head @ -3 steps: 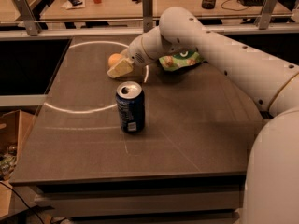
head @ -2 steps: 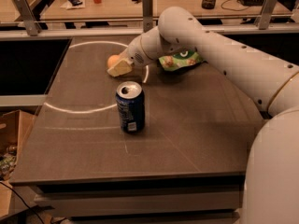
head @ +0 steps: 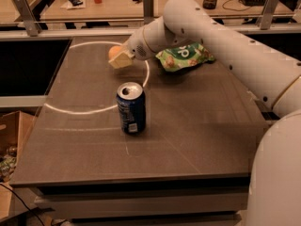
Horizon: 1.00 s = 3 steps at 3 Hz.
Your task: Pick orange
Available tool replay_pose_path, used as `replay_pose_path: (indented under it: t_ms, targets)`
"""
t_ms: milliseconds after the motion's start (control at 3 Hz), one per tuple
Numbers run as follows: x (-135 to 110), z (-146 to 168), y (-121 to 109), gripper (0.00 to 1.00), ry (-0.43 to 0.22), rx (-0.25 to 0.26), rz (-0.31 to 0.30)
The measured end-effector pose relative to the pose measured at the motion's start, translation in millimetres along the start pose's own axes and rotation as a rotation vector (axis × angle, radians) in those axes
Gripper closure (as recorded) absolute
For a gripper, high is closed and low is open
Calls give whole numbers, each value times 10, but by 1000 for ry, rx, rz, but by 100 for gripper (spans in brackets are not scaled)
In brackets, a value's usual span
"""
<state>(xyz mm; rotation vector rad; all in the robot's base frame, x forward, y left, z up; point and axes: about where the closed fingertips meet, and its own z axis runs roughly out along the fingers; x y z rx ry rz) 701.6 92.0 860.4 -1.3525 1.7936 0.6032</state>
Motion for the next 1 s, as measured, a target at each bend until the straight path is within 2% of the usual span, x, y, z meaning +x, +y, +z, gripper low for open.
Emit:
replay_pose_path:
  t_ms: [333,667,1000]
  targets:
    - [-264,-243,0,100,-116,-11,22]
    - [-601,-460,42,100,-238,-55,4]
    - [-652,-464,53,100,-249,-60,0]
